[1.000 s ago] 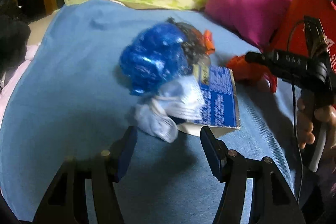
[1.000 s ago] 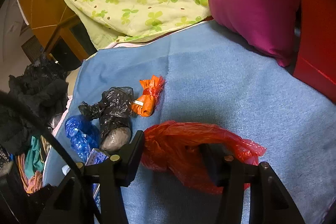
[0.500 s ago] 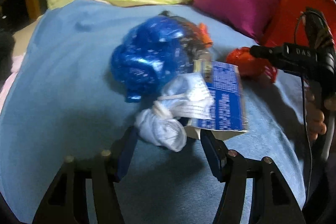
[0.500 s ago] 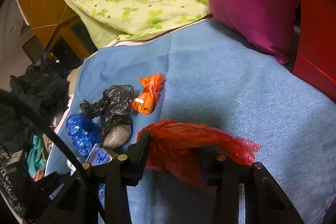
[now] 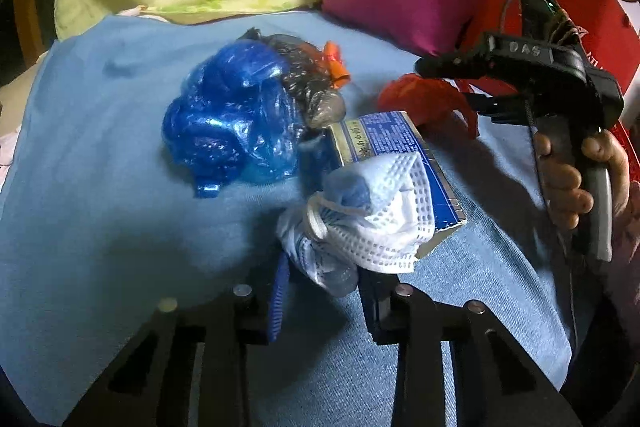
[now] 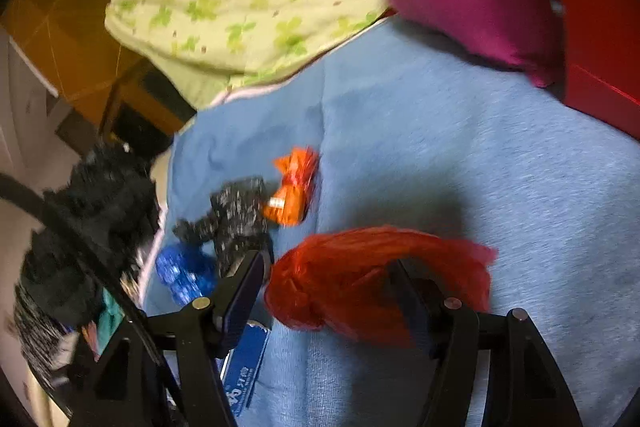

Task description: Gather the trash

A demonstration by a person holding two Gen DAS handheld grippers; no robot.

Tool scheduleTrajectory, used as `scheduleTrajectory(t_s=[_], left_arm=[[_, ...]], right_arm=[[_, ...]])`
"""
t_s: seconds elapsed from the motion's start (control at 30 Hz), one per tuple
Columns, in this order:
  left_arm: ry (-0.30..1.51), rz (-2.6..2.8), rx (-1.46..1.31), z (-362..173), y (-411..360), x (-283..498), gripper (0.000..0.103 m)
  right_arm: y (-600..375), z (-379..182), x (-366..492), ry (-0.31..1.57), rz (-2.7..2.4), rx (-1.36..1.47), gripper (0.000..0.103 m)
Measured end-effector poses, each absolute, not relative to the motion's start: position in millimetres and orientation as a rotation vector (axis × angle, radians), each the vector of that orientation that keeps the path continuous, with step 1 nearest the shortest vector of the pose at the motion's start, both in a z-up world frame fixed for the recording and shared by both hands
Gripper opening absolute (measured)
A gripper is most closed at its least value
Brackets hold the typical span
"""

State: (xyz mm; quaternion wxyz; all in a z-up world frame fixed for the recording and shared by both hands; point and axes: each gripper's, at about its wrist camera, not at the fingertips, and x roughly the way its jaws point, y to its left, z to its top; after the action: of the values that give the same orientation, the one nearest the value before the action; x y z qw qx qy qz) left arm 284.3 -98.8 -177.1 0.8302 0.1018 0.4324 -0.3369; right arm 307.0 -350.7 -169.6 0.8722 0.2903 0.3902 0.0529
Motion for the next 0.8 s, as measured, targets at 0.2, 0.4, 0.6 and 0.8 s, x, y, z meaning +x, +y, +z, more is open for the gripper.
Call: scheduleTrajectory(t_s=[0.2, 0.4, 0.6, 0.8], left_arm=[[0.921, -0.685, 0.206, -167.9, -93.5, 281.0, 0.033], [0.909, -0.628, 0.259, -159.5, -84.9, 264.3, 0.033], [0.898, -0.552, 0.326, -154.3, -75.8, 249.5, 0.033], [0.861, -0.487, 0.392, -145.0, -71.1, 237.6, 0.034]], right_arm=[[-331.7, -172.0, 309.9, 0.818, 0.087, 0.495, 0.058], [-329.5, -165.9, 303.3, 0.799, 0.079, 0.469, 0.048], [-325.2, -151.7, 285.4, 0.757, 0.082, 0.459, 0.047], [-317.9, -138.8, 264.7, 0.727, 0.094, 0.451, 0.047]])
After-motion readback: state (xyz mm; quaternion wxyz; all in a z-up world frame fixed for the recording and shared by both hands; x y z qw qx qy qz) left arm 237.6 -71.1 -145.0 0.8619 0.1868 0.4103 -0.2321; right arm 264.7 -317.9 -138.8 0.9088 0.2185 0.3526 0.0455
